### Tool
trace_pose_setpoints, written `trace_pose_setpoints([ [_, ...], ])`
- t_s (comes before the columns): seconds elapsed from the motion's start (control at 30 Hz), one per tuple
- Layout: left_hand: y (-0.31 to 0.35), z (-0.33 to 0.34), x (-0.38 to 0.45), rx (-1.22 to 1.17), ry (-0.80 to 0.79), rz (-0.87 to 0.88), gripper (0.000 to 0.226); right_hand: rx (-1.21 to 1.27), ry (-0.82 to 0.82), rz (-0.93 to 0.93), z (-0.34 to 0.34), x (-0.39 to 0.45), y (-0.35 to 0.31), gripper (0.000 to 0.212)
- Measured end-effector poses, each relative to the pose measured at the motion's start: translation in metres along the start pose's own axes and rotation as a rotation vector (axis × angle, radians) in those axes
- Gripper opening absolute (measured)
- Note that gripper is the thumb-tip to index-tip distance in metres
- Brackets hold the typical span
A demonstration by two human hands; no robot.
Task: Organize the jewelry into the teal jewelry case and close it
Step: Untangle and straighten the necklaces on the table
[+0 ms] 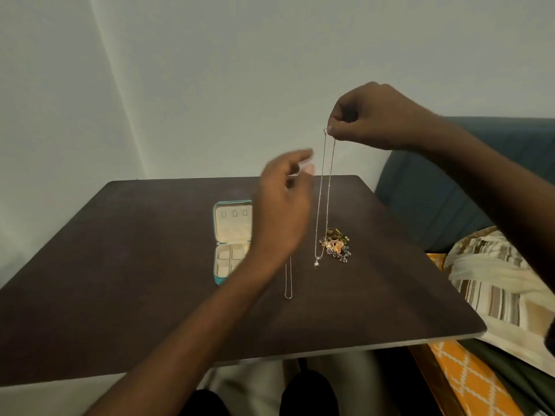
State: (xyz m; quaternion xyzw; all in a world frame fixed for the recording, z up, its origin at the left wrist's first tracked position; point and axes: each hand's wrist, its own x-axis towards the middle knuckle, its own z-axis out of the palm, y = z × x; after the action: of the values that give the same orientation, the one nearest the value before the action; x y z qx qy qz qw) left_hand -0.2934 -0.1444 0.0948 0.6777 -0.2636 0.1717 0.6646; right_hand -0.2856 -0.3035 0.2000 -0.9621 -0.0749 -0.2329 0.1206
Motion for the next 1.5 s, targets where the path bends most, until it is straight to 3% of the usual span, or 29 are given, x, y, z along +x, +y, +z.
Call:
trace_pose_setpoints([
  [0.17, 0.017, -0.019, 0.037, -0.06, -0.033, -0.174, 0.028, 0.024, -0.053, -0.001, -0.008, -0.01, -0.01, 0.017],
  [0.43, 0.03, -0.025, 0.024, -0.161, -0.095, -0.109, 0.014, 0.08, -0.085, -0.004, -0.014, -0.022, -0.028, 0.016],
  [0.6, 0.026, -0.022, 0.016, -0.177, -0.043, -0.149, 0.015, 0.119, -0.084, -0.003, -0.011, -0.022, -0.034, 0.015],
  [0.77, 0.022, -0.025, 0.014, -0.26, -0.127, -0.23, 0.014, 0.178, -0.127, 0.01, -0.005, -0.021, -0.035, 0.016],
  [0.97, 0.017, -0.029, 0.016, -0.233, -0.11, -0.224, 0.013, 0.295, -0.199, 0.027, 0.003, -0.024, -0.038, 0.016],
  [1.37, -0.001, -0.036, 0.012, -0.252, -0.3, -0.262, 0.013, 0.422, -0.196, 0.091, 0.007, -0.026, -0.041, 0.014],
  [1.5, -0.008, -0.037, 0.005, -0.351, -0.369, -0.346, 0.013, 0.536, -0.203, 0.124, 0.006, -0.028, -0.04, 0.015],
])
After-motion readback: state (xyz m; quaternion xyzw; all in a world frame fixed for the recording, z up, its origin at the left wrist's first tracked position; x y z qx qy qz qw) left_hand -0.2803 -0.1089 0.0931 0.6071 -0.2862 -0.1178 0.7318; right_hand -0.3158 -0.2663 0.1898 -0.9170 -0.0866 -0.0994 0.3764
